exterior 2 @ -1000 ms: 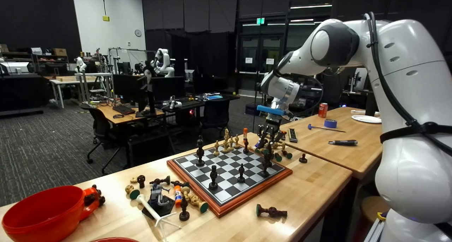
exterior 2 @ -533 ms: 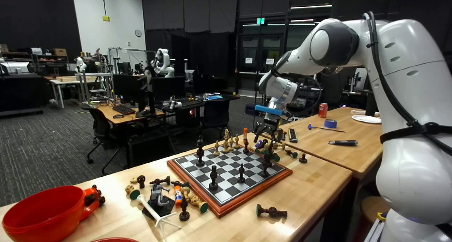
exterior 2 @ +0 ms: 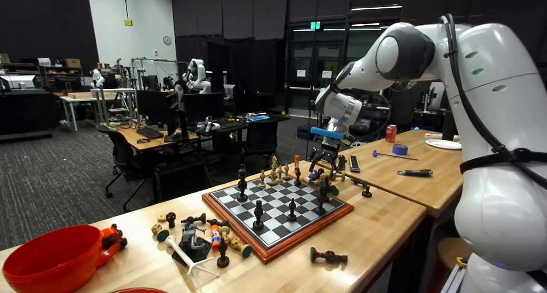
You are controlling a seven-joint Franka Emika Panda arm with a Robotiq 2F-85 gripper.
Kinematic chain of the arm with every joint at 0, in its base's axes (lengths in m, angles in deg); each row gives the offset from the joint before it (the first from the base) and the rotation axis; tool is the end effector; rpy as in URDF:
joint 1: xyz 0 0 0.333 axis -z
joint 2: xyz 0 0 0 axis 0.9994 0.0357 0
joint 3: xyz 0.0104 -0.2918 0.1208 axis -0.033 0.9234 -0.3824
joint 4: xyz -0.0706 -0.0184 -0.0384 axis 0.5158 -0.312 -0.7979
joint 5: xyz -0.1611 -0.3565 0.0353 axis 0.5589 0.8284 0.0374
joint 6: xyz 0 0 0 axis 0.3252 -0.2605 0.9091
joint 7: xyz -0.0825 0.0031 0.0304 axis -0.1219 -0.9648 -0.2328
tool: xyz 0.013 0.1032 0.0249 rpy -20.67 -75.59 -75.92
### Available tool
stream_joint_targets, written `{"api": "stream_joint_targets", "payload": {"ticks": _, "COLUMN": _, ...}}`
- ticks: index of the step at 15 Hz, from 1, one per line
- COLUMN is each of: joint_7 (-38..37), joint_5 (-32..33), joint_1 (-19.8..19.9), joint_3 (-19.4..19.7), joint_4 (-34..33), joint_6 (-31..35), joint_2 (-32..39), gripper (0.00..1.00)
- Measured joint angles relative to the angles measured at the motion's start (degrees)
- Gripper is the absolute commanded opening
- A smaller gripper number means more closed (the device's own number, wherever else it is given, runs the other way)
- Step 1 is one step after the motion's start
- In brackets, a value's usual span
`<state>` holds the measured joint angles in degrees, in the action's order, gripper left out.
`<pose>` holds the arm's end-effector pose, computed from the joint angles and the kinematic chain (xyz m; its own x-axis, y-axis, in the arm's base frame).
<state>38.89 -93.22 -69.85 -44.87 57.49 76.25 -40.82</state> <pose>0.5495 -0.2914 0.2934 0.1301 -0.8603 -0.4928 -0.9912 -0.1246 -0.0443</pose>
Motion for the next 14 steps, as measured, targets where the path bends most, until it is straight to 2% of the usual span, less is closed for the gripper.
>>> {"api": "stream_joint_targets", "payload": {"ticks": 14, "joint_7": 0.0, "joint_5": 0.0, "joint_1": 0.7, "joint_3": 0.6, "joint_4": 1.1, "joint_6": 2.2, "joint_2": -0.1, "gripper": 1.00}}
